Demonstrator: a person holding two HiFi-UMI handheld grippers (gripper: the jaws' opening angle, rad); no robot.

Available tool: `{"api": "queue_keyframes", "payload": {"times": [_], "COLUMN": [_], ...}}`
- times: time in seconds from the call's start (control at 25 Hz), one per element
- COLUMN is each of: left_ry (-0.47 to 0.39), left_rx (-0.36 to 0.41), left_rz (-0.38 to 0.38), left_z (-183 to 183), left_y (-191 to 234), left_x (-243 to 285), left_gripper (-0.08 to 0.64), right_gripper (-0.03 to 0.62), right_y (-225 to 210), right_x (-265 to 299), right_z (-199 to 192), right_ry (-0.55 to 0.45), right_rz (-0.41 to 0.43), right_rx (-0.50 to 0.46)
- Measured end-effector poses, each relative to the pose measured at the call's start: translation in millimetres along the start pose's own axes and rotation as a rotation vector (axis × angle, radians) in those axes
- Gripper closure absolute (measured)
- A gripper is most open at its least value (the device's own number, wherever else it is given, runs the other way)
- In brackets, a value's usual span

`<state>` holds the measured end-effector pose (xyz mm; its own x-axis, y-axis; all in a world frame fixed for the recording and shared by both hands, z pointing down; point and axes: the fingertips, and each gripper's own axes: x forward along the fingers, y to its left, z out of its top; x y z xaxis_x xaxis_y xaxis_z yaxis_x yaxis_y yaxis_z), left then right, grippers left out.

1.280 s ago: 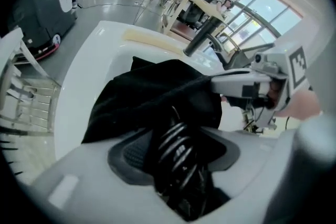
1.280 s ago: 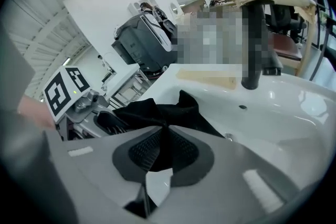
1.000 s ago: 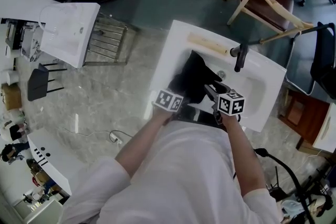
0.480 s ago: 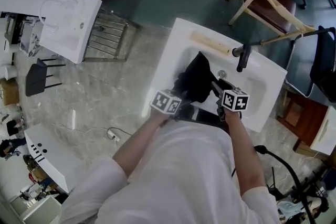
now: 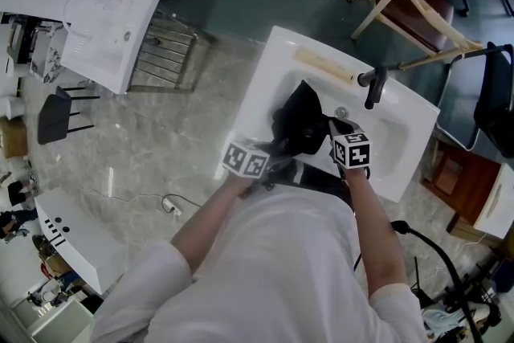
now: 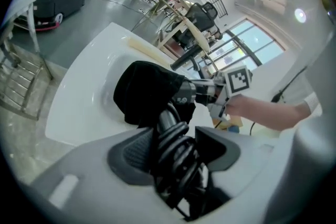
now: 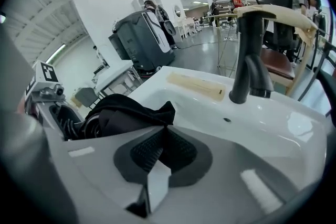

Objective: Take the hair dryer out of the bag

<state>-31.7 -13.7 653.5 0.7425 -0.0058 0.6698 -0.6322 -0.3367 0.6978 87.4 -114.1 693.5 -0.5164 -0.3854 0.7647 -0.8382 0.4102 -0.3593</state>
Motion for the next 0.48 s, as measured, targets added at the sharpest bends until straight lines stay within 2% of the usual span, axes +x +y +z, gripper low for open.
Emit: {"api": "queue_keyframes", "payload": {"times": [0.2, 0.48], "left_ry": [-0.018, -0.084], "left_rx": [0.025, 0.008], "left_rz": [-0.070, -0.151], "left_z": [-10, -17], "left_y": [-11, -17], "left_x": [-11, -20], "left_gripper": [0.314, 0.314], "right_gripper": [0.580, 0.580], "right_y": [1, 5], "right_x": [-1, 3], "right_z": [1, -3], "right_ry": [0.007, 0.024], "right_rz": [-0.020, -0.039], "right_rx": [-0.026, -0.090]}}
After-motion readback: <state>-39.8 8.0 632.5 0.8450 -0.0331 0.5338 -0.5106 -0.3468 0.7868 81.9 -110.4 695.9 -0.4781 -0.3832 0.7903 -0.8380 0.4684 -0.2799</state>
